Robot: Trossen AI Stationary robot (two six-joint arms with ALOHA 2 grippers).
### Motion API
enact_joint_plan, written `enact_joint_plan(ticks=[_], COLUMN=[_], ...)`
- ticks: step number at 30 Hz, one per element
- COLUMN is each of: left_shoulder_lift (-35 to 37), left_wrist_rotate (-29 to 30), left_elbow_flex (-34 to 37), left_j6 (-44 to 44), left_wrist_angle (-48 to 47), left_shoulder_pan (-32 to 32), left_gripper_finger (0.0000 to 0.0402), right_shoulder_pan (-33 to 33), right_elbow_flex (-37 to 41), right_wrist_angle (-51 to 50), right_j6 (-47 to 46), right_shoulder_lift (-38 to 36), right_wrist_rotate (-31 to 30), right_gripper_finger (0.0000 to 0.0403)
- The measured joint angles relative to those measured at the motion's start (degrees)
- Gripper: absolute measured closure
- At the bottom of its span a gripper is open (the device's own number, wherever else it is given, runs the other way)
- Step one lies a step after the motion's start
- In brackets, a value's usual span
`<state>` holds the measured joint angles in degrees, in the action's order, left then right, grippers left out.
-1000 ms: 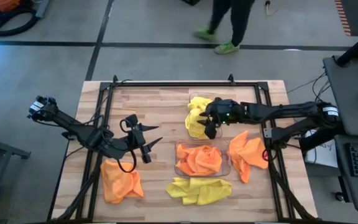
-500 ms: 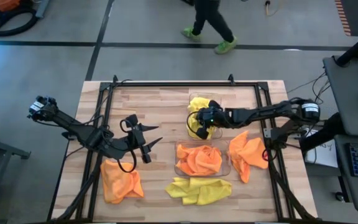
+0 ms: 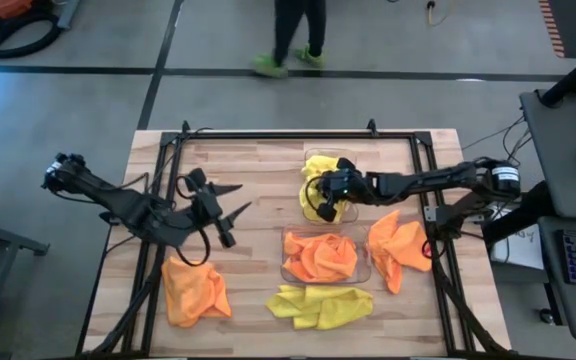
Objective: Sort microfiber towel by color & place in baskets
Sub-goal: Put the yellow towel into the top transparent bin
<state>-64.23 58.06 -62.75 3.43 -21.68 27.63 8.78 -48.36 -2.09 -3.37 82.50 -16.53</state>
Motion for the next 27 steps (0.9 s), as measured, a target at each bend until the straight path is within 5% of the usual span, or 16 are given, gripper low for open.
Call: enact_joint_plan(ticks=[7, 15, 27], left_shoulder_lift=[0.43, 0.08, -1.58], left_wrist_rotate=[-0.65, -9.68, -9.62], left_elbow_flex=[1.65, 6.06, 6.06], left_j6=[5.35, 12.81, 13.01], left_wrist_angle=[-5.23, -5.43, -4.91], left_shoulder_pan=[0.01, 0.01, 0.01], left_gripper_finger=[0.021, 0.021, 0.021], right_shoulder_pan=[-0.38, -0.39, -0.39], right_elbow_flex=[0.0, -0.02, -0.05], right_wrist_angle=[-1.08, -2.77, -5.96], right_j6=[-0.32, -1.82, -5.7], right_shoulder_lift=[-4.18, -7.39, -10.49], right_wrist_rotate=[0.24, 0.42, 0.62], right_gripper_finger=[0.0394, 0.0394, 0.0394])
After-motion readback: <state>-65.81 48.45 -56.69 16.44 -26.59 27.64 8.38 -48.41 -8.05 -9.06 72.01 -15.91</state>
